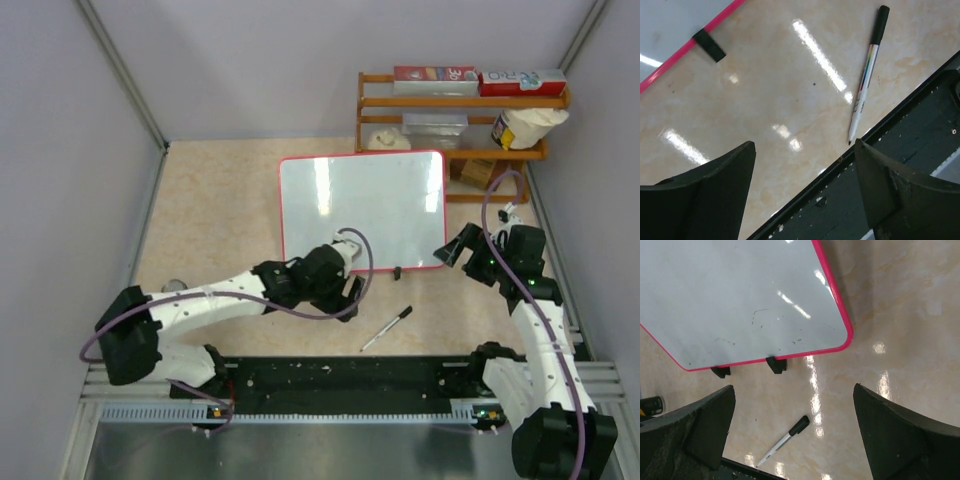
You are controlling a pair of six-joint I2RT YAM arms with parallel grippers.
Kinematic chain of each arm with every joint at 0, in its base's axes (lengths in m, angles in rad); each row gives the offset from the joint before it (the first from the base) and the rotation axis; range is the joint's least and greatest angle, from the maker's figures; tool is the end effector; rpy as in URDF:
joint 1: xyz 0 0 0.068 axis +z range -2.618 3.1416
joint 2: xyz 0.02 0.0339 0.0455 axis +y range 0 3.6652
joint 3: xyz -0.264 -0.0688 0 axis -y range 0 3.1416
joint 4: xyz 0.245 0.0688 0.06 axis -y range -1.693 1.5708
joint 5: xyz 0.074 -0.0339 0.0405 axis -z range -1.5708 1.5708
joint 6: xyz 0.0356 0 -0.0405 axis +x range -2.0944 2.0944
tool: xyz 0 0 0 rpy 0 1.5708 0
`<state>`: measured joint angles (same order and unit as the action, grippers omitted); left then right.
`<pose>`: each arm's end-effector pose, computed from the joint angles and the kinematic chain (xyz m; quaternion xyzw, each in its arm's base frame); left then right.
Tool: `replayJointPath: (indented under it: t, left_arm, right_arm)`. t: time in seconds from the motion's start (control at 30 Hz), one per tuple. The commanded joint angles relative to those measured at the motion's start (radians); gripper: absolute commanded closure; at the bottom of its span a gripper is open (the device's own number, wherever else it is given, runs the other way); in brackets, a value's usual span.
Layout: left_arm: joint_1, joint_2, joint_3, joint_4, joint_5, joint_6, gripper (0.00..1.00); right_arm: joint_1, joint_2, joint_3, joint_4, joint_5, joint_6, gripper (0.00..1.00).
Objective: Write a sentence on the whiteboard
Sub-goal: Pick up the whiteboard marker without the cap from the center of the board.
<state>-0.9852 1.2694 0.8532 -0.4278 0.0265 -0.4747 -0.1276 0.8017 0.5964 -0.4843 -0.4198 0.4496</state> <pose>0.1445 -0.2195 0.2395 0.2405 0.9031 -0.2462 0.2566 0.1711 -0.0073 0.2442 0.1666 0.8734 0.2529 0.3815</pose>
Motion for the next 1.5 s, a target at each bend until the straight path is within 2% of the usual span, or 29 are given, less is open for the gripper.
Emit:
replayJointPath:
  t: [0.0, 0.1, 0.27, 0.43, 0.57, 0.83, 0.9, 0.97, 1.1, 1.13, 1.17, 1.33, 1.47]
  left_arm:
    - [-0.130, 0.186, 0.173, 0.038, -0.125, 0.062, 0.21]
    - [-0.194, 0.313, 0.260, 0.066, -0.100, 0.096, 0.24]
    - [-0.273, 0.455, 0.343, 0.037, -0.160, 0.137, 0.29]
    - [-0.303, 0.510, 0.308, 0.099, -0.158, 0.133, 0.33]
    - [-0.316, 0.524, 0.262, 0.130, -0.172, 0.116, 0.45]
    - [-0.380, 0.562, 0.202, 0.141, -0.241, 0.105, 0.52]
    - [-0.386, 0.585, 0.190, 0.146, -0.225, 0.096, 0.58]
    - [-0.392, 0.599, 0.170, 0.170, -0.203, 0.090, 0.69]
    - [-0.391, 0.591, 0.149, 0.188, -0.183, 0.077, 0.80]
    - [-0.389, 0.584, 0.144, 0.189, -0.191, 0.073, 0.92]
    - [-0.391, 0.561, 0.136, 0.195, -0.198, 0.068, 1.00]
    - [-0.351, 0.460, 0.132, 0.205, -0.194, 0.073, 1.00]
    - [-0.317, 0.302, 0.158, 0.186, -0.208, 0.091, 1.00]
  right_arm:
    - [0.000, 0.005, 0.026, -0.007, 0.013, -0.020, 0.01]
    - [0.000, 0.007, 0.019, -0.005, 0.010, -0.017, 0.01]
    - [0.000, 0.013, 0.016, -0.005, 0.007, -0.015, 0.01]
    - [0.000, 0.034, 0.017, -0.002, 0.000, -0.017, 0.01]
    - [0.000, 0.044, 0.010, 0.013, -0.005, -0.015, 0.01]
    - [0.000, 0.091, 0.008, 0.047, -0.013, -0.014, 0.01]
    - [0.000, 0.102, 0.019, 0.049, -0.022, -0.014, 0.01]
    - [0.000, 0.108, 0.020, 0.056, -0.025, -0.015, 0.01]
    - [0.000, 0.119, 0.032, 0.058, -0.025, -0.017, 0.01]
    - [0.000, 0.119, 0.034, 0.056, -0.027, -0.015, 0.01]
    - [0.000, 0.114, 0.037, 0.058, -0.033, -0.018, 0.01]
    - [0.000, 0.103, 0.062, 0.047, -0.031, -0.031, 0.01]
    - [0.000, 0.096, 0.094, 0.044, -0.074, -0.052, 0.01]
